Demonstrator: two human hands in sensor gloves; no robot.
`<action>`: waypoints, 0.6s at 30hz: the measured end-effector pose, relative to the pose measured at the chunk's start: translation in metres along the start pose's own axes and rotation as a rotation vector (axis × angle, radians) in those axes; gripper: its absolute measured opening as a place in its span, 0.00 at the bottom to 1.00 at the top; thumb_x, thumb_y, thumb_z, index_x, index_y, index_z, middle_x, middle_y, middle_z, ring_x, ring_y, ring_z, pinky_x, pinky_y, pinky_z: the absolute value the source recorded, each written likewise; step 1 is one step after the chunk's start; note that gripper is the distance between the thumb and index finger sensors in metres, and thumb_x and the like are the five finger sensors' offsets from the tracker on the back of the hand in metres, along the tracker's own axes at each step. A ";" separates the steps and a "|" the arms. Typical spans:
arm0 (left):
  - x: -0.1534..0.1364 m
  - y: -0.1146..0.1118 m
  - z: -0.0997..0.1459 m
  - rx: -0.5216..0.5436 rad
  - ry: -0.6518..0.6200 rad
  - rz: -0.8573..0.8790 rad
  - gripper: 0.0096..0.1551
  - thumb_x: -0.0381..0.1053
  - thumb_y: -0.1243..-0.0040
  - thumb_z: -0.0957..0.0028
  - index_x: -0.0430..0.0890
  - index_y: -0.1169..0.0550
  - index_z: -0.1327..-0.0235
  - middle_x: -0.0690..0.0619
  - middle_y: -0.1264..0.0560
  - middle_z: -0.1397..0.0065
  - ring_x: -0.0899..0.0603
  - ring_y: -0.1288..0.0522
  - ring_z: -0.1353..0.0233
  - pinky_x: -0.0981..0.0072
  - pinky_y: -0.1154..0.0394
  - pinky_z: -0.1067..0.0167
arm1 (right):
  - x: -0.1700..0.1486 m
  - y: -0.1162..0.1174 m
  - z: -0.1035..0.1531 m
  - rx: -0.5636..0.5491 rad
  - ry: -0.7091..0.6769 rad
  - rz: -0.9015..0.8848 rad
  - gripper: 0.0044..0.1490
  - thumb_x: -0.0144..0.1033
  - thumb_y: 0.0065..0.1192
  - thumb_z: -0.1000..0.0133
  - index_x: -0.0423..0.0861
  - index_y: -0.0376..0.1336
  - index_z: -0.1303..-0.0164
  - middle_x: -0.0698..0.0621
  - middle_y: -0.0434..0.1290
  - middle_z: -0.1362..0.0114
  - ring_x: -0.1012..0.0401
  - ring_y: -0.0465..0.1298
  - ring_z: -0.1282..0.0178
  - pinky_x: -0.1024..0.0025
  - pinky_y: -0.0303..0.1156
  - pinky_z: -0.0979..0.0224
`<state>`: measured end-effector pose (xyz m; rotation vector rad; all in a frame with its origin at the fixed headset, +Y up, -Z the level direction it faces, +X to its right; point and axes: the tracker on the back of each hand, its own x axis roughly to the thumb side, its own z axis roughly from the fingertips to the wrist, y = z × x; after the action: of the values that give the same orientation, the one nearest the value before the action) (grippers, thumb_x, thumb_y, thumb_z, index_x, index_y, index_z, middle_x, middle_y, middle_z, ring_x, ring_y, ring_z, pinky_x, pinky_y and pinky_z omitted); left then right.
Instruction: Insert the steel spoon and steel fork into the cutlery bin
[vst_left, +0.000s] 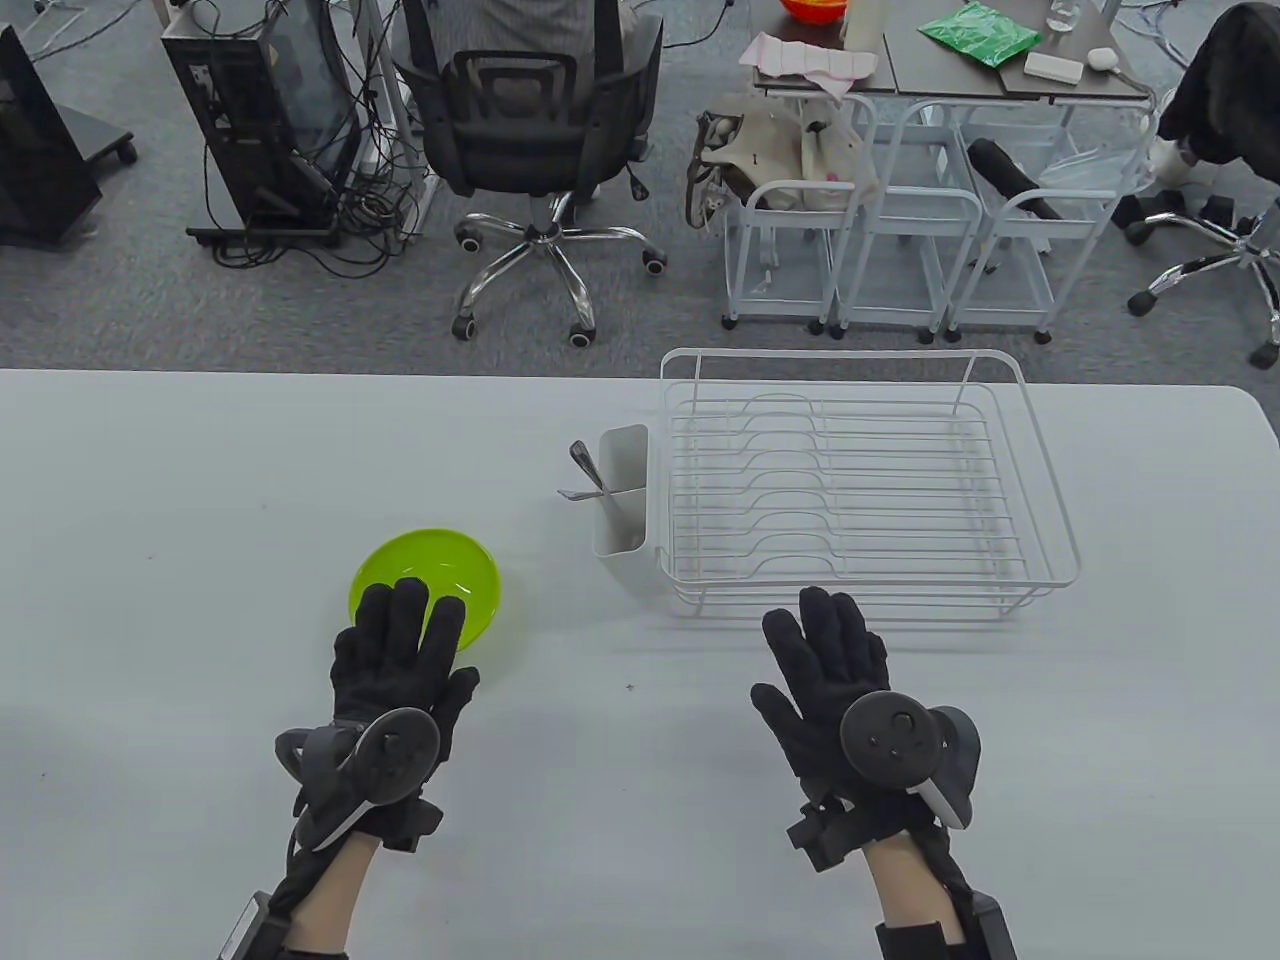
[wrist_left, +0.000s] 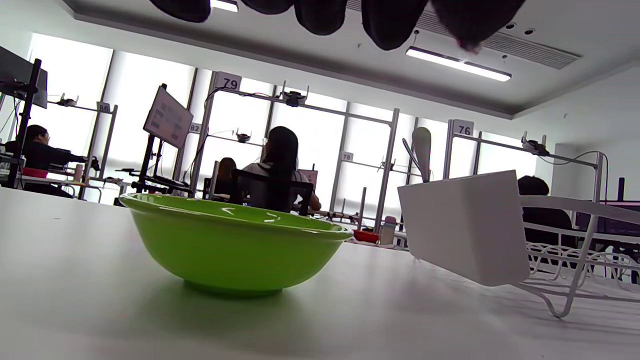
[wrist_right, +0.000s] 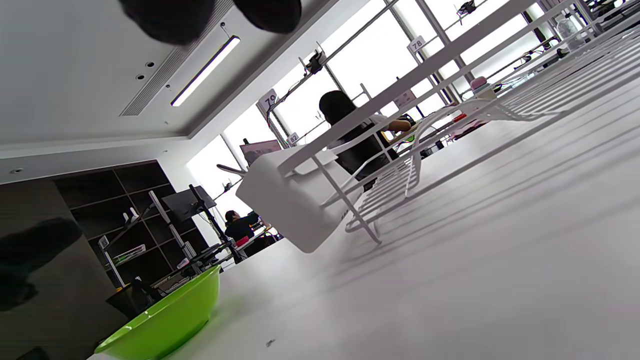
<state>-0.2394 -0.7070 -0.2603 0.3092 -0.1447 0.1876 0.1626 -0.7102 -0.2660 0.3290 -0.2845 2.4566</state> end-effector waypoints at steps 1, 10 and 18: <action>0.000 0.000 0.000 0.001 -0.007 -0.013 0.37 0.65 0.59 0.41 0.60 0.41 0.16 0.48 0.49 0.07 0.36 0.53 0.11 0.35 0.45 0.21 | 0.000 0.000 0.000 0.000 -0.001 0.002 0.44 0.53 0.53 0.43 0.51 0.50 0.16 0.47 0.39 0.12 0.47 0.34 0.12 0.39 0.35 0.21; -0.007 0.007 -0.001 0.021 0.004 0.010 0.37 0.65 0.59 0.41 0.60 0.41 0.16 0.48 0.49 0.07 0.36 0.52 0.11 0.34 0.45 0.21 | 0.003 0.007 0.000 0.033 -0.006 0.013 0.44 0.53 0.53 0.43 0.51 0.51 0.16 0.46 0.40 0.12 0.46 0.35 0.12 0.38 0.36 0.21; -0.016 0.008 -0.002 0.018 0.037 0.045 0.37 0.65 0.58 0.41 0.60 0.40 0.16 0.48 0.48 0.07 0.36 0.52 0.11 0.34 0.45 0.21 | 0.003 0.007 0.000 0.035 -0.006 0.019 0.44 0.53 0.53 0.43 0.51 0.51 0.16 0.46 0.41 0.12 0.45 0.36 0.12 0.38 0.36 0.21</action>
<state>-0.2562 -0.7017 -0.2630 0.3201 -0.1133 0.2395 0.1557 -0.7143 -0.2659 0.3495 -0.2487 2.4817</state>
